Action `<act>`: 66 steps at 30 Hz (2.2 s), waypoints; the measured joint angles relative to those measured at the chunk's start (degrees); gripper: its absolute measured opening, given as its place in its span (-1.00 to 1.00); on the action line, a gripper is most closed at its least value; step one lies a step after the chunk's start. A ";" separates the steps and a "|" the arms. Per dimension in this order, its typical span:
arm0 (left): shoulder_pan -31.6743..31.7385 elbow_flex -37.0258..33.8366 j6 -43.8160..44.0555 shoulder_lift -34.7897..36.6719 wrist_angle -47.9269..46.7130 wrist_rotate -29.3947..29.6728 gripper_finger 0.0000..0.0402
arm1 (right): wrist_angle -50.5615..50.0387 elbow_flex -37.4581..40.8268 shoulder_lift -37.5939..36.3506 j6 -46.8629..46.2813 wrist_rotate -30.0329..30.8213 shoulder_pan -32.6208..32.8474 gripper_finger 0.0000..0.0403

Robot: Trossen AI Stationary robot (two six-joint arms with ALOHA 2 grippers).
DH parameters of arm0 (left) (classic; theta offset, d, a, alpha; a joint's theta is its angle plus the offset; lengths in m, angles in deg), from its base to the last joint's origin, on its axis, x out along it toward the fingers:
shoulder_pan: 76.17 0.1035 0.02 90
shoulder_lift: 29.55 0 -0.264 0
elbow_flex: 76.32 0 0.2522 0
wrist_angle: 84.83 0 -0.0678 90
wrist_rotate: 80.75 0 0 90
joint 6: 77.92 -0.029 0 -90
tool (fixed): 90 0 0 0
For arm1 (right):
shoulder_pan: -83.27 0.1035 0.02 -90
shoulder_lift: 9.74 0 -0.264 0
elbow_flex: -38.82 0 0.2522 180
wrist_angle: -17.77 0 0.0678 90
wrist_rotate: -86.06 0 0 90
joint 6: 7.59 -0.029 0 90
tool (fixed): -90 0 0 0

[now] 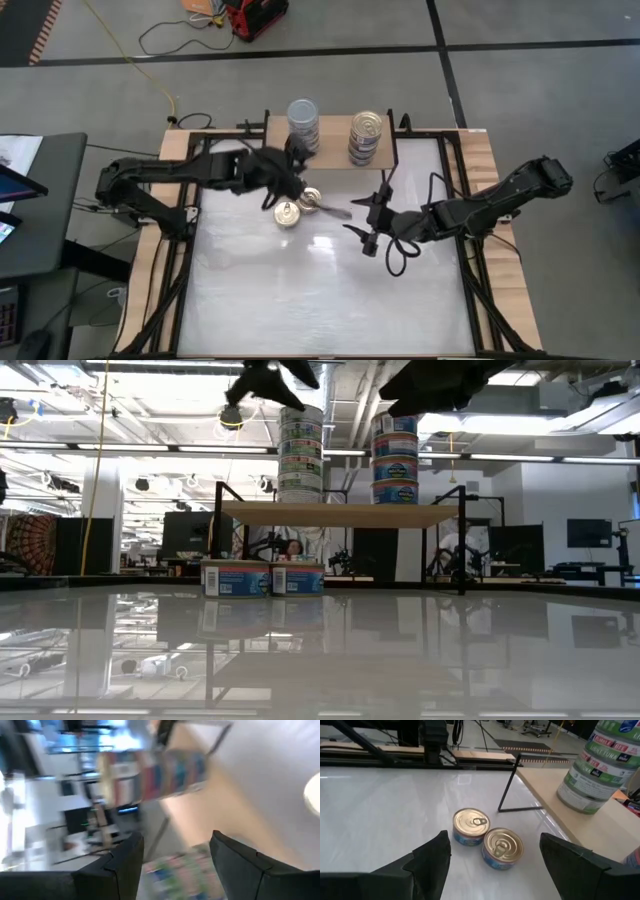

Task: Stack canned seafood by type on shelf
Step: Stack the blue pink tuna can on top of the other blue pink tuna cans on the shelf

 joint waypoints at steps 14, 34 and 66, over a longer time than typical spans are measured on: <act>-12.77 -15.67 56.65 -0.01 -13.07 -8.34 0.08 | -4.74 0.03 -3.02 -3.31 -0.07 2.73 0.63; -17.99 -36.90 48.97 -0.07 0.11 -0.85 -0.12 | -3.15 0.01 -1.25 -6.27 -0.37 4.74 0.63; -19.01 -43.12 34.01 -9.69 15.15 7.44 -0.93 | 1.97 0.01 1.36 -5.66 -0.42 4.70 0.63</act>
